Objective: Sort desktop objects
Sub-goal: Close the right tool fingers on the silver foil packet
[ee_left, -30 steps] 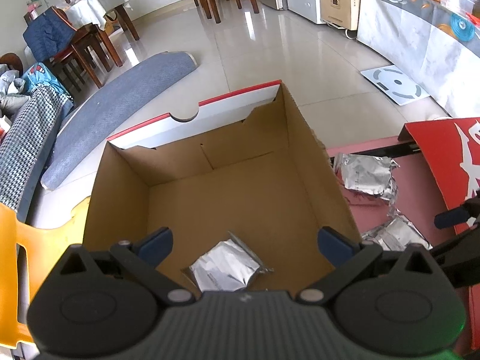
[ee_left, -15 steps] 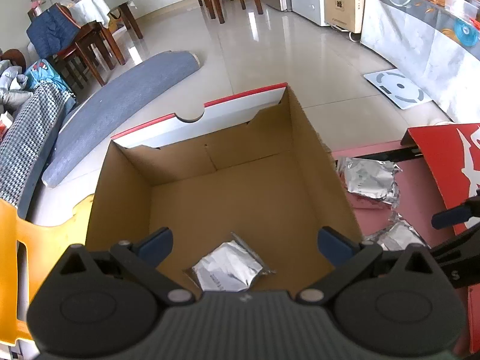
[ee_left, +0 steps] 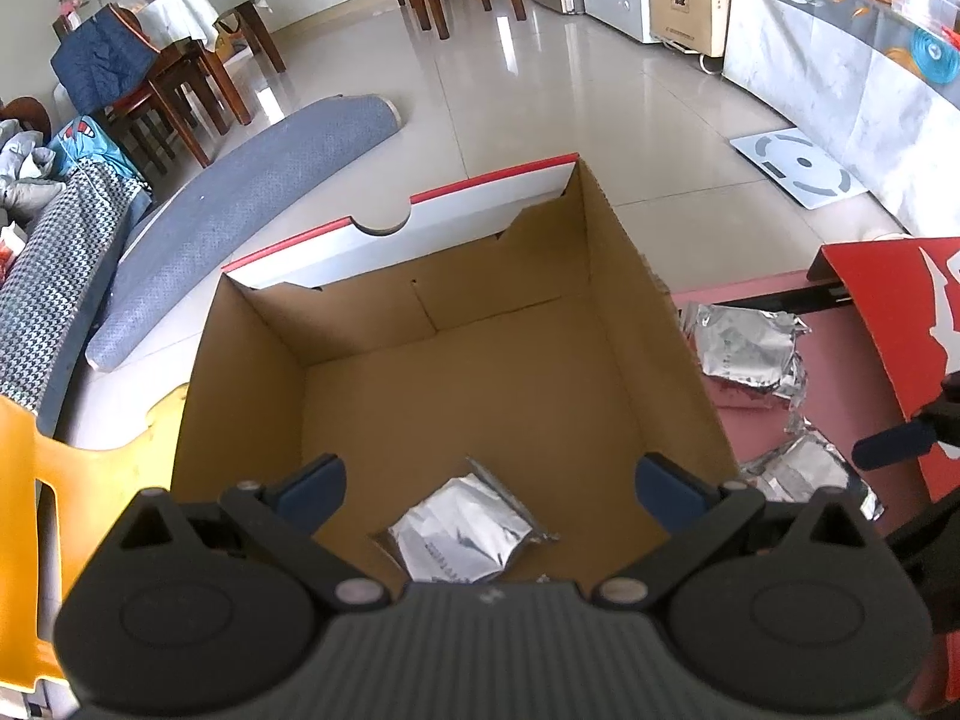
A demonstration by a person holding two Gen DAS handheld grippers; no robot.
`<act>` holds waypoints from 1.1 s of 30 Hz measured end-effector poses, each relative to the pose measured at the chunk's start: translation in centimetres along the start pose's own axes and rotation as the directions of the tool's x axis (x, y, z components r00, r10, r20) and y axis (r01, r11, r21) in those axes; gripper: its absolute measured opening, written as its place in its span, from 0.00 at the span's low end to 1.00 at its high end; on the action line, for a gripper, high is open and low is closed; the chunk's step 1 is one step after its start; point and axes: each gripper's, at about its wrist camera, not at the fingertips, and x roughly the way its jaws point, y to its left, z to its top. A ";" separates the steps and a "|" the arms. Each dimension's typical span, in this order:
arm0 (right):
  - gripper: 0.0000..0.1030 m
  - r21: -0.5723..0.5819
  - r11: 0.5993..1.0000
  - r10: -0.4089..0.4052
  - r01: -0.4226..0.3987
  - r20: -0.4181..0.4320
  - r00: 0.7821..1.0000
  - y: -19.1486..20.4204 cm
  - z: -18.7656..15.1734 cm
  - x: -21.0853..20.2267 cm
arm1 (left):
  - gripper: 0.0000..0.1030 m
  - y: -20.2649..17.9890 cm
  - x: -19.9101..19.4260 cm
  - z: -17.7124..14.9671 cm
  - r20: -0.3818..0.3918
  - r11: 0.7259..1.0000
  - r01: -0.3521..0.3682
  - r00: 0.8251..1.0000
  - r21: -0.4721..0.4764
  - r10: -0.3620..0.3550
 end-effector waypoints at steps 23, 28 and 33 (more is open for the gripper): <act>0.79 0.083 0.995 -0.052 0.056 -0.060 0.997 -0.7 -0.4 2.8 | 1.00 -0.9 1.2 -0.2 -0.043 1.000 0.006 0.999 0.015 -0.005; 0.57 0.119 0.991 -0.063 0.067 -0.035 0.997 -1.3 -0.5 2.3 | 1.00 -1.0 1.1 -0.2 -0.039 1.000 0.007 0.999 0.021 -0.006; 0.55 0.159 0.985 -0.059 0.063 -0.031 0.998 -1.8 -0.6 2.0 | 1.00 -1.1 1.1 -0.2 -0.035 1.000 0.009 0.999 0.026 -0.008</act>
